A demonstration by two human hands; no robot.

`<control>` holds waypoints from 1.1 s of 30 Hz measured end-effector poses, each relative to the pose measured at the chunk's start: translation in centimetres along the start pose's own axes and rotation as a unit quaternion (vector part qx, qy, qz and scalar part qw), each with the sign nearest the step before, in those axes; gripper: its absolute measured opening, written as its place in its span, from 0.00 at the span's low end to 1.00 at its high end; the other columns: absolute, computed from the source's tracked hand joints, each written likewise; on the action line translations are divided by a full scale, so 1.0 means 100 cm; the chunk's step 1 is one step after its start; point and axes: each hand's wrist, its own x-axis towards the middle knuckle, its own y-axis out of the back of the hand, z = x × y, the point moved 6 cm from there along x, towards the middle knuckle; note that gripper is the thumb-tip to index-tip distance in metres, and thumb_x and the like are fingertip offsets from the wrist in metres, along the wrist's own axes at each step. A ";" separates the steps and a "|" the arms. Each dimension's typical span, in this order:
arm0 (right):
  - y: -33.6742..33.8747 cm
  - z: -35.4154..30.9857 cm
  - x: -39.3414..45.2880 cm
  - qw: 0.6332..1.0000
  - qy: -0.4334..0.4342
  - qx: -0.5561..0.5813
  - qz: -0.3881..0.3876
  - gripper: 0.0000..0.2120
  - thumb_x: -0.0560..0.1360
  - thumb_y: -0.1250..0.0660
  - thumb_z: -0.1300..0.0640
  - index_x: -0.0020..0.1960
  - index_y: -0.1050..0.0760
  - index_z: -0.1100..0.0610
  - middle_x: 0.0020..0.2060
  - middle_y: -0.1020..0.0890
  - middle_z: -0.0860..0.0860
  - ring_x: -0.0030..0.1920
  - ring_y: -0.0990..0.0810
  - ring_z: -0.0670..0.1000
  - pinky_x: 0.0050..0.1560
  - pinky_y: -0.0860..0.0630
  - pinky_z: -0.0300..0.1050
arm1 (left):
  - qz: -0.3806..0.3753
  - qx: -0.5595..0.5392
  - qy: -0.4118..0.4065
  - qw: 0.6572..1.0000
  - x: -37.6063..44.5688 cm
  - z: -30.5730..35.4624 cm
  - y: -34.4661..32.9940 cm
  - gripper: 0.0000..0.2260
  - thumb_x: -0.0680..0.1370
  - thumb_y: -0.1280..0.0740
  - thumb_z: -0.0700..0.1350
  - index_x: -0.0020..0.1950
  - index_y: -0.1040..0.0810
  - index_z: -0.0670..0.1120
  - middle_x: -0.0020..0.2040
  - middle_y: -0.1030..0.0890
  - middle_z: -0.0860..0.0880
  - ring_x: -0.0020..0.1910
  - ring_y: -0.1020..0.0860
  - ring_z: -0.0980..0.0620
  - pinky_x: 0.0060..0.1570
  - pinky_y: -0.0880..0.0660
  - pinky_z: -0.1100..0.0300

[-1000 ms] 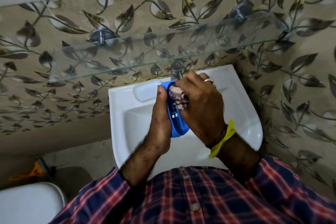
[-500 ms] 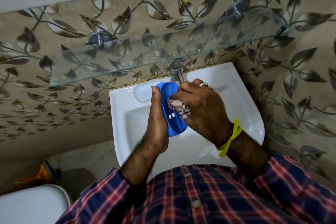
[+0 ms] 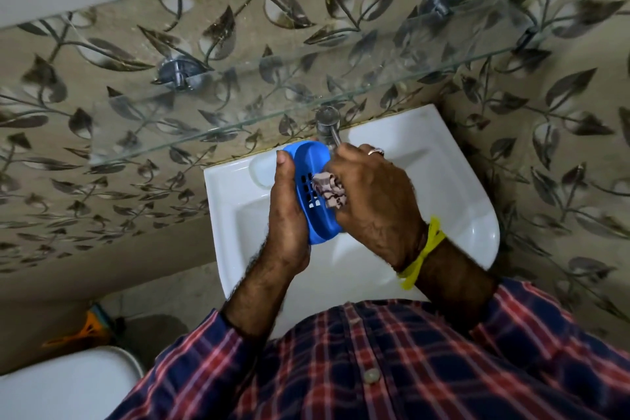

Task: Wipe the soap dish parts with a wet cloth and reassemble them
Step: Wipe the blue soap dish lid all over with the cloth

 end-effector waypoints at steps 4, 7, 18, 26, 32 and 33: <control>-0.010 -0.003 -0.011 0.998 0.028 -0.015 -0.045 0.12 0.66 0.26 0.62 0.48 0.19 0.57 0.47 0.20 0.51 0.48 0.21 0.58 0.39 0.23 0.50 | 0.018 0.026 -0.019 0.999 0.003 0.002 0.008 0.28 0.83 0.52 0.63 0.54 0.19 0.47 0.40 0.14 0.50 0.39 0.15 0.52 0.38 0.20 0.58; -0.012 -0.003 -0.007 0.999 0.028 -0.027 -0.018 0.11 0.63 0.26 0.63 0.44 0.19 0.57 0.43 0.20 0.52 0.43 0.21 0.59 0.34 0.25 0.49 | 0.014 0.043 -0.024 0.999 0.005 0.005 0.008 0.27 0.82 0.50 0.63 0.55 0.19 0.46 0.41 0.14 0.49 0.41 0.15 0.51 0.39 0.19 0.57; -0.016 -0.001 -0.013 0.998 -0.012 0.017 -0.064 0.11 0.69 0.28 0.62 0.51 0.19 0.55 0.50 0.18 0.49 0.48 0.19 0.57 0.43 0.23 0.48 | 0.019 0.060 -0.051 0.997 0.009 0.011 0.008 0.25 0.80 0.46 0.67 0.51 0.14 0.56 0.46 0.15 0.45 0.46 0.17 0.46 0.50 0.21 0.48; -0.028 0.012 -0.018 0.948 -0.116 0.211 -0.208 0.08 0.72 0.26 0.57 0.43 0.23 0.47 0.43 0.16 0.46 0.44 0.16 0.50 0.48 0.17 0.51 | 0.007 0.054 -0.064 0.996 0.009 0.003 0.004 0.25 0.75 0.43 0.68 0.62 0.19 0.57 0.50 0.16 0.45 0.47 0.19 0.47 0.50 0.22 0.51; -0.016 0.006 -0.018 0.988 -0.102 0.033 -0.109 0.13 0.71 0.30 0.57 0.55 0.21 0.52 0.49 0.17 0.48 0.48 0.17 0.54 0.47 0.21 0.46 | 0.028 0.044 -0.047 0.998 0.010 -0.001 0.005 0.29 0.76 0.44 0.68 0.64 0.19 0.51 0.51 0.17 0.42 0.50 0.20 0.43 0.54 0.24 0.46; -0.019 0.006 -0.018 0.987 -0.104 0.062 -0.110 0.12 0.71 0.29 0.57 0.54 0.21 0.52 0.48 0.17 0.48 0.47 0.17 0.54 0.46 0.20 0.46 | 0.039 0.042 -0.040 0.998 0.011 0.000 0.008 0.28 0.76 0.44 0.68 0.61 0.18 0.51 0.50 0.17 0.42 0.48 0.19 0.43 0.53 0.24 0.46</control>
